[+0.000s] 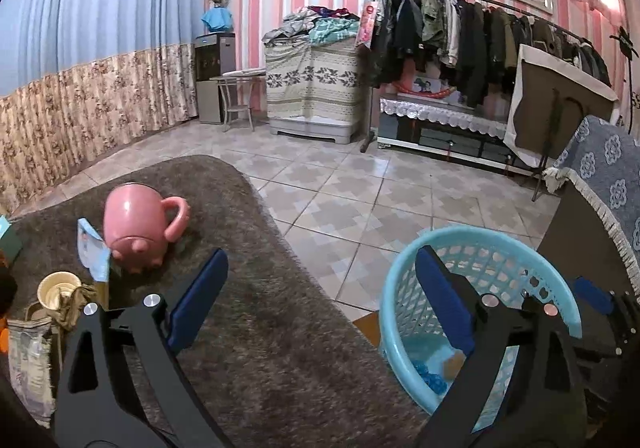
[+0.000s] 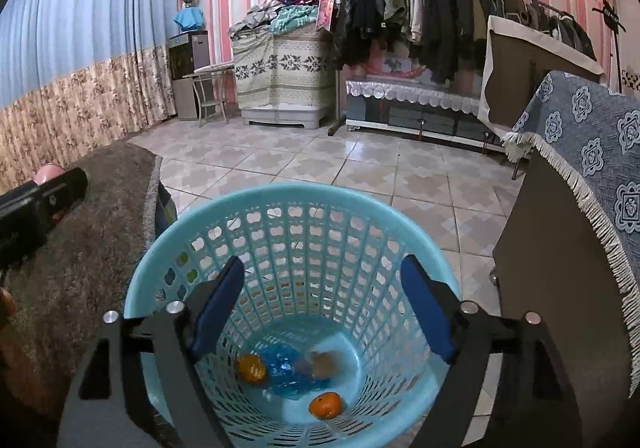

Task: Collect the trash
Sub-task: 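Open the left gripper to drop the peel while the right gripper drops the cloth, then grasp the beige cloth with the left gripper while the right gripper grasps the blue-white paper box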

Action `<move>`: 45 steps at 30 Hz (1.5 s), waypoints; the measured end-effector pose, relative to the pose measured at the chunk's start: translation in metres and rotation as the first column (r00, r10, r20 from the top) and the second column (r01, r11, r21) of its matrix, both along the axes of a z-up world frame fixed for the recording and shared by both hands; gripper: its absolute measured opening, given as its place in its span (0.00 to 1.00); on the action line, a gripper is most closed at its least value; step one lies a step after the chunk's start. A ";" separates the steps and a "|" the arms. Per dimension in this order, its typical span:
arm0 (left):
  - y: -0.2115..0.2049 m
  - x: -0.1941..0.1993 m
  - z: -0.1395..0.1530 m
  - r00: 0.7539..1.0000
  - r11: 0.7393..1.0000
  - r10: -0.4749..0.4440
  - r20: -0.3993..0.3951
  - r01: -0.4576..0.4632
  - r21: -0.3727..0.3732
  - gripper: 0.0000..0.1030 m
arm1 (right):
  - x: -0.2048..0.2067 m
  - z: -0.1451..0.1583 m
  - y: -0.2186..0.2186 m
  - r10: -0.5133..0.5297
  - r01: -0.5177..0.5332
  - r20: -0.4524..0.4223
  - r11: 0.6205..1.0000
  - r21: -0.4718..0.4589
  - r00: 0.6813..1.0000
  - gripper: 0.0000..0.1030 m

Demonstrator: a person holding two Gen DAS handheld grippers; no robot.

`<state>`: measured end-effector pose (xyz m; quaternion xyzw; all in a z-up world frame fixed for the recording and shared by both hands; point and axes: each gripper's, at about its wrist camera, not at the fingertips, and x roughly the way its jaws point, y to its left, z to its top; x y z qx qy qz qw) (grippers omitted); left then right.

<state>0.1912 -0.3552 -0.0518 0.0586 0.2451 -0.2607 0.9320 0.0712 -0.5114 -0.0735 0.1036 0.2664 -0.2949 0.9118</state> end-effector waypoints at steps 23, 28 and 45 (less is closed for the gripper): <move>0.166 -0.020 0.073 0.963 0.964 0.262 0.054 -0.264 0.018 0.95 | 0.021 0.053 0.102 0.242 -0.241 0.110 0.970 -0.021 0.964 0.90; 0.230 -0.019 0.062 0.928 0.927 0.361 0.088 -0.368 0.076 0.95 | 0.033 0.059 0.148 0.348 -0.345 0.102 0.938 -0.038 0.932 0.90; 0.394 0.024 -0.025 0.810 0.806 0.585 -0.027 -0.577 0.133 0.95 | 0.100 0.031 0.264 0.556 -0.557 -0.043 0.826 -0.080 0.830 0.90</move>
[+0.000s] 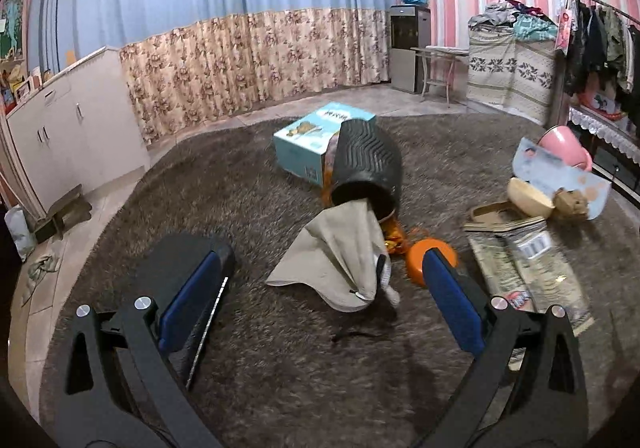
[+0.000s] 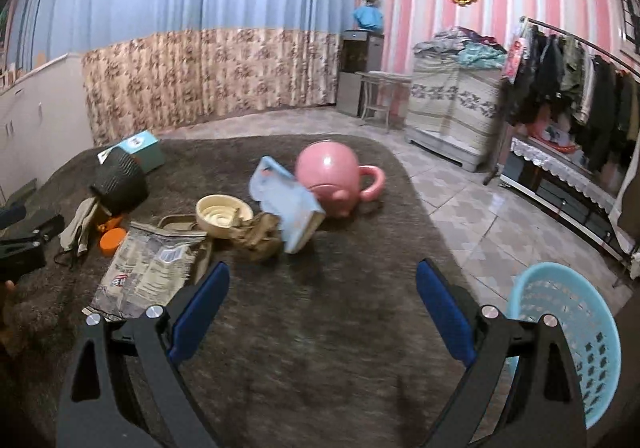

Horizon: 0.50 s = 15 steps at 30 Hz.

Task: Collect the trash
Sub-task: 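Grasp the beige cloth with the left gripper while the right gripper grasps the blue-white paper box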

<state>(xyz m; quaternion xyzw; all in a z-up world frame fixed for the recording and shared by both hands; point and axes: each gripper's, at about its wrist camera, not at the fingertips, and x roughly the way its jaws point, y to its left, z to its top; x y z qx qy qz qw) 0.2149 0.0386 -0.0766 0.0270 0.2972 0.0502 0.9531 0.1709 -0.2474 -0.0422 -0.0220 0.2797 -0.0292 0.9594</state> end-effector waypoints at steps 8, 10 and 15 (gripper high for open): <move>0.010 0.033 -0.027 0.992 0.995 0.000 -0.123 -0.012 -0.098 0.68 | 0.042 -0.021 0.013 0.033 -0.031 -0.064 0.999 0.031 0.997 0.89; 0.016 0.037 -0.033 0.988 0.990 -0.014 -0.152 -0.008 -0.144 0.57 | 0.053 -0.027 0.022 0.059 -0.057 -0.082 0.998 0.019 0.995 0.84; 0.012 0.033 -0.033 0.993 0.991 -0.013 -0.114 -0.002 -0.134 0.41 | 0.072 -0.035 0.031 0.096 -0.093 -0.123 0.995 0.031 0.988 0.65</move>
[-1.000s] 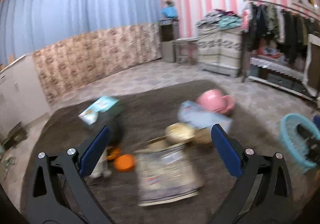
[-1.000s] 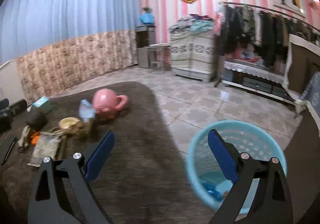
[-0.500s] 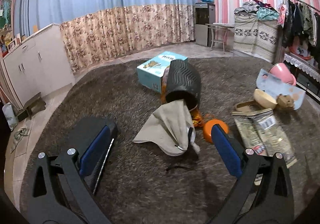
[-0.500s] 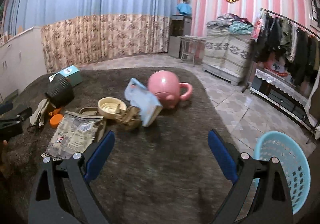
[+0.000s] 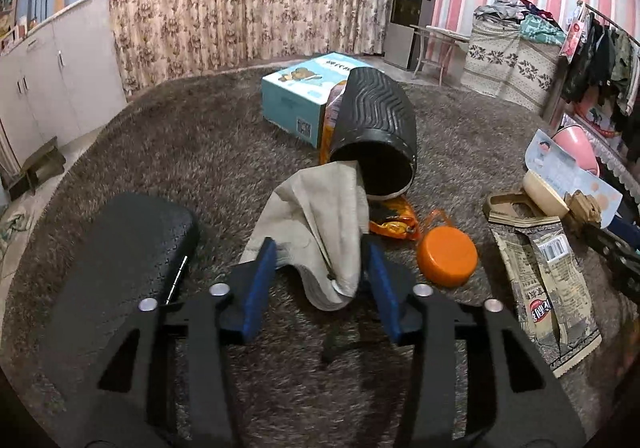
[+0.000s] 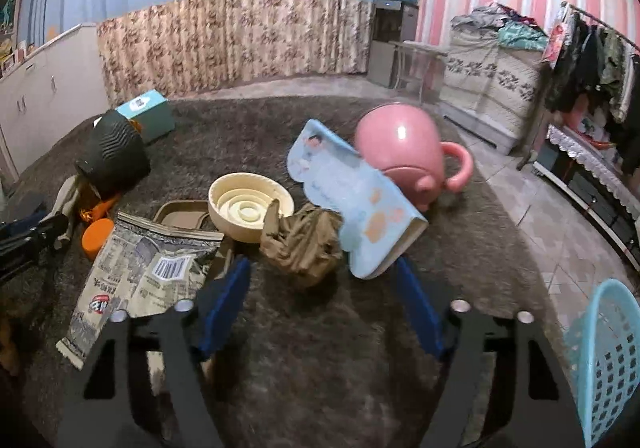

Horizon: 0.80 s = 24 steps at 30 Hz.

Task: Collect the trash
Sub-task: 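Grasp the beige cloth with the left gripper while the right gripper grasps the blue-white paper box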

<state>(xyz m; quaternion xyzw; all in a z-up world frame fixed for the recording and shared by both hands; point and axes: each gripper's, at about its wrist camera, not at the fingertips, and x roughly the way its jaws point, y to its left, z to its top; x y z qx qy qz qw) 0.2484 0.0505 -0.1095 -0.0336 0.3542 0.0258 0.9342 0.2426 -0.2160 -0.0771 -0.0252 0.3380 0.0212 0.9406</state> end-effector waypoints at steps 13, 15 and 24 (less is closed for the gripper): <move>-0.004 -0.003 0.001 1.000 1.000 -0.003 0.003 0.003 -0.006 0.39 | -0.018 0.013 -0.003 0.055 -0.060 0.049 0.993 0.099 0.997 0.39; -0.002 -0.005 0.001 1.000 1.000 -0.007 0.006 0.007 -0.009 0.37 | -0.031 0.022 -0.006 0.055 -0.061 0.060 0.992 0.111 0.997 0.39; -0.016 -0.036 0.032 0.994 0.998 -0.049 0.100 0.045 0.039 0.14 | -0.092 0.055 -0.049 -0.007 -0.014 0.123 0.987 0.161 0.992 0.39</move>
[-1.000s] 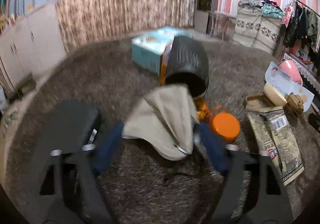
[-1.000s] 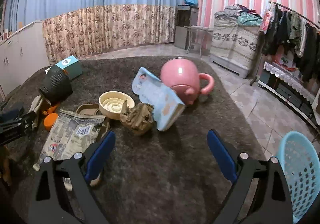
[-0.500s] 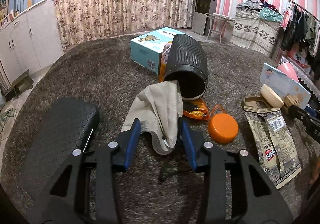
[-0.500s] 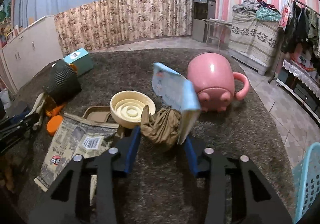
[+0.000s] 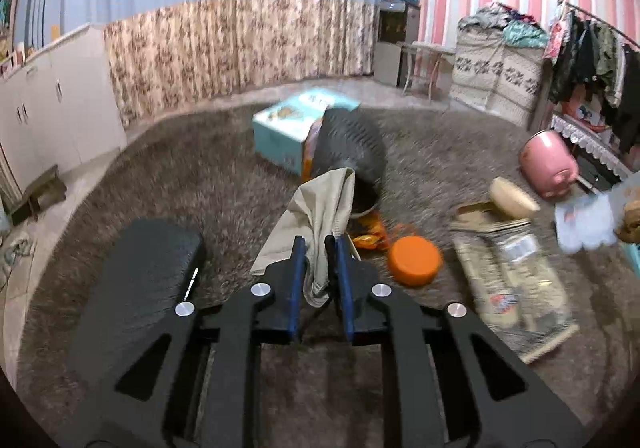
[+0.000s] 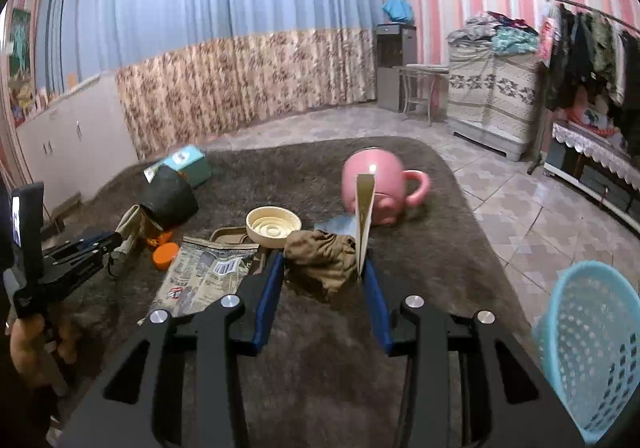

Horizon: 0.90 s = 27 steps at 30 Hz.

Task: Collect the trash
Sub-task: 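Grasp the beige cloth with the left gripper while the right gripper grasps the blue-white paper box, then lift the beige cloth with the left gripper while the right gripper lifts the paper box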

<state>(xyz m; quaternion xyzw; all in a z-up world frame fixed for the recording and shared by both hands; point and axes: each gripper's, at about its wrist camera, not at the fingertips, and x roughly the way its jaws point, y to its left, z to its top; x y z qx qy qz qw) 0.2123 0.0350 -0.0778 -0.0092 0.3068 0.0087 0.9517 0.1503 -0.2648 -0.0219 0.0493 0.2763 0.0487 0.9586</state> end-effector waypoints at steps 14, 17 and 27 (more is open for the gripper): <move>-0.046 -0.044 0.035 0.993 0.994 -0.107 0.053 0.107 0.000 0.14 | -0.014 -0.057 -0.053 0.007 -0.001 -0.199 1.000 0.031 0.980 0.39; -0.049 -0.049 0.028 0.994 0.995 -0.101 0.038 0.100 0.014 0.14 | -0.012 -0.068 -0.049 0.048 -0.040 -0.227 0.998 0.041 0.973 0.44; -0.025 -0.058 0.023 0.998 0.997 -0.061 0.034 0.059 0.051 0.14 | -0.029 -0.057 -0.046 0.089 -0.099 -0.206 0.994 -0.038 0.975 0.70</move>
